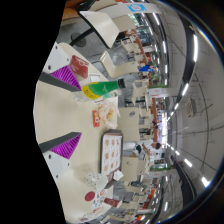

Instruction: Pour water

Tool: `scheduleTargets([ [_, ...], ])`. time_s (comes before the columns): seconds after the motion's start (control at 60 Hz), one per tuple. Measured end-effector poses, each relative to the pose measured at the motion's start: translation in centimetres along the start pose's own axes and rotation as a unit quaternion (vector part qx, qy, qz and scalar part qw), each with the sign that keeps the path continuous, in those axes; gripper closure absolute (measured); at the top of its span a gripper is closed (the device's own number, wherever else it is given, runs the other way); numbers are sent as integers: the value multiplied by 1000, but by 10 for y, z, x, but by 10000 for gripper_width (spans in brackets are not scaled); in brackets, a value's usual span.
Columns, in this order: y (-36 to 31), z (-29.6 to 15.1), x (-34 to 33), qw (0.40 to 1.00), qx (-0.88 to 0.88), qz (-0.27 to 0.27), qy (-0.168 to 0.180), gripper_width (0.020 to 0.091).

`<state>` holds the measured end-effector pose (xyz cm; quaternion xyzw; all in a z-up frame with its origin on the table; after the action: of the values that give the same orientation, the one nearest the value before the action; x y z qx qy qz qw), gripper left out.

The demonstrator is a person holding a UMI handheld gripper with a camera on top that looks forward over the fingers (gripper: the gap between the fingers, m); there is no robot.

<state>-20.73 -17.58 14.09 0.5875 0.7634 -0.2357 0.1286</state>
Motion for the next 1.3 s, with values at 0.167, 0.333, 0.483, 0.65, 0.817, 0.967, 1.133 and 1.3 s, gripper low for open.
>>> scheduleTargets([
  [0.167,-54,-4,59,998,-12,-15,55,275],
  [0.333,-77,-9,107,994,-24,-7,104,278],
  [0.483,-68,-10,154,990,-28,37,131,295],
  [0.65,-76,-17,168,985,-58,40,160,602],
  [0.817,-71,-16,175,991,-54,25,120,699],
  [0.967,-59,-42,164,995,17,-5,97,723],
  [1.133,-3,-142,129,964,218,-65,141,723],
  [1.3,109,-173,120,851,495,-114,131,724],
])
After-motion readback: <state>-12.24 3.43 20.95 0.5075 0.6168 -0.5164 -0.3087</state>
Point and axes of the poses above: the point between the fingertips, and its own axes, seen from behind it with the camera up: y to the right, z down, x forward, the way the camera looks, the point moved 6 cm from there along -x, backward, against the way the camera looks, and after that the axes turned 8 degrees about x, right-handed, at the moved point
